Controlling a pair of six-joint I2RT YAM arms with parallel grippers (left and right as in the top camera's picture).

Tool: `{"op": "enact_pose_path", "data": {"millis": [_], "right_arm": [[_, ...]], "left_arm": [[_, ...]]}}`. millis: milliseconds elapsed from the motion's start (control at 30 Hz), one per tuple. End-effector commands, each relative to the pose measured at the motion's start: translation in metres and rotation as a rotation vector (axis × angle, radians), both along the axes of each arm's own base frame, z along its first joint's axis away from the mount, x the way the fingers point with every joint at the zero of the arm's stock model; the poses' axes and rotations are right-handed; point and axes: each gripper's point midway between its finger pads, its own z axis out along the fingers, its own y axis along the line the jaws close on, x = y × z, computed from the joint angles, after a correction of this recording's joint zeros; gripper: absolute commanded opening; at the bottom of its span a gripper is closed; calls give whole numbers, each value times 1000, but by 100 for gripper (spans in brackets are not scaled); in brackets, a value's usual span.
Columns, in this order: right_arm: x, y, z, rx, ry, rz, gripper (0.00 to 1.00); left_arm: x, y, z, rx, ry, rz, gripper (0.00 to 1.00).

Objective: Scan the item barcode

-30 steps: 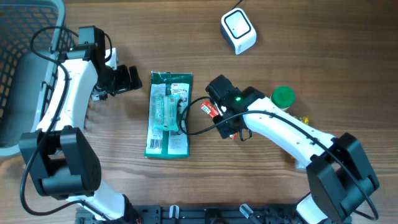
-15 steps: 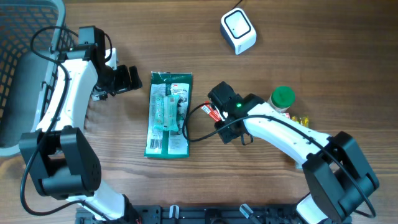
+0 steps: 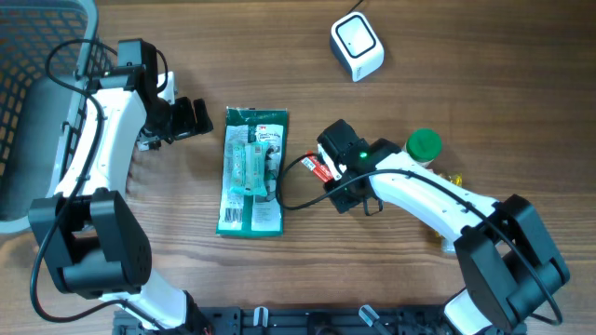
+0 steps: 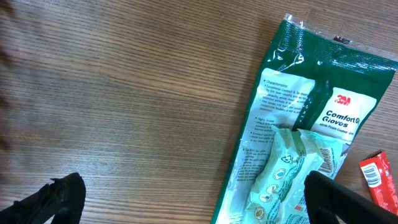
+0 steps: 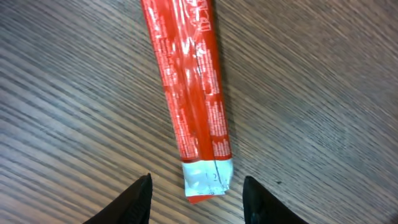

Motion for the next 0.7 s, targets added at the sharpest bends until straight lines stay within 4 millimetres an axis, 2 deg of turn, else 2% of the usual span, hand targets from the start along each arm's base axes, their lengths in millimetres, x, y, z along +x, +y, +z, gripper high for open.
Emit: {"op": "enact_pose_path", "data": {"millis": [0, 200, 467, 667], "right_arm": [[-6, 1, -6, 8, 27, 22, 46], [-7, 0, -13, -3, 40, 44, 39], [-6, 2, -17, 2, 44, 46, 40], [2, 8, -12, 23, 15, 42, 40]], "left_arm": [[0, -1, 3, -7, -11, -2, 100], [0, -1, 3, -7, -12, -2, 100], [0, -1, 3, -7, -12, -2, 100], [0, -1, 3, -7, -11, -2, 100]]}}
